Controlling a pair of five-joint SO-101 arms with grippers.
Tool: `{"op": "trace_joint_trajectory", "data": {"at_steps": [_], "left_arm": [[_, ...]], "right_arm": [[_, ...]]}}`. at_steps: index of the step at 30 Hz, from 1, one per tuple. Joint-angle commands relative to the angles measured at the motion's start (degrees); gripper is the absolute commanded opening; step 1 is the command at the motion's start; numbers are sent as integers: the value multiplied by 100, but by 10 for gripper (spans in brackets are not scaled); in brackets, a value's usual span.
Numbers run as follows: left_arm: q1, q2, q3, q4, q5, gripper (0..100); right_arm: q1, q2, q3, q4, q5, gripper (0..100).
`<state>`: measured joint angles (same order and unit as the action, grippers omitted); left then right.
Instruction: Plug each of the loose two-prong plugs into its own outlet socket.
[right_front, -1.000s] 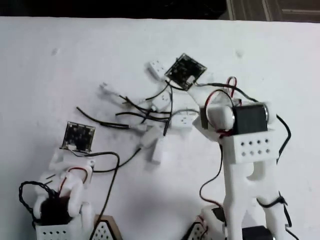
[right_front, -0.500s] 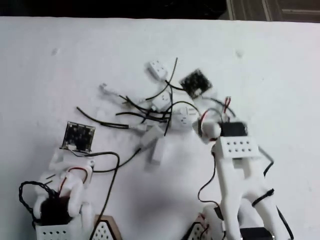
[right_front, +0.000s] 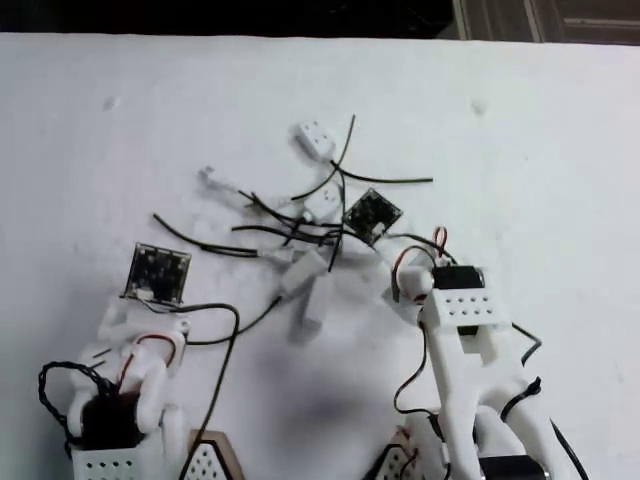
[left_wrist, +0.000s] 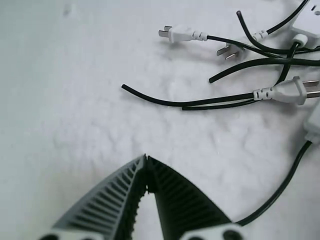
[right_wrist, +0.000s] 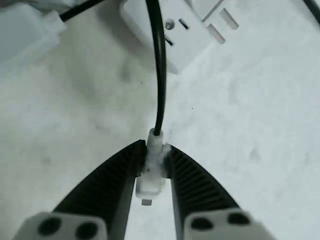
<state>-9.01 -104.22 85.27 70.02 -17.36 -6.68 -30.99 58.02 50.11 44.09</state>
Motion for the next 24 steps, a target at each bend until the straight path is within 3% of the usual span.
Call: {"op": "trace_joint_trajectory", "data": {"at_steps": [1,10,24], "left_arm": [[4,-13,-35,-114,-70,27],[4,-13,-35,-114,-70,27],[-4,-13,53,-246,-70,27]], "right_arm": [[-13,-136,-26,180,88,18],[-286,866,-229,585,70,70],[-259,1226,-958,1516,79,53]]}}
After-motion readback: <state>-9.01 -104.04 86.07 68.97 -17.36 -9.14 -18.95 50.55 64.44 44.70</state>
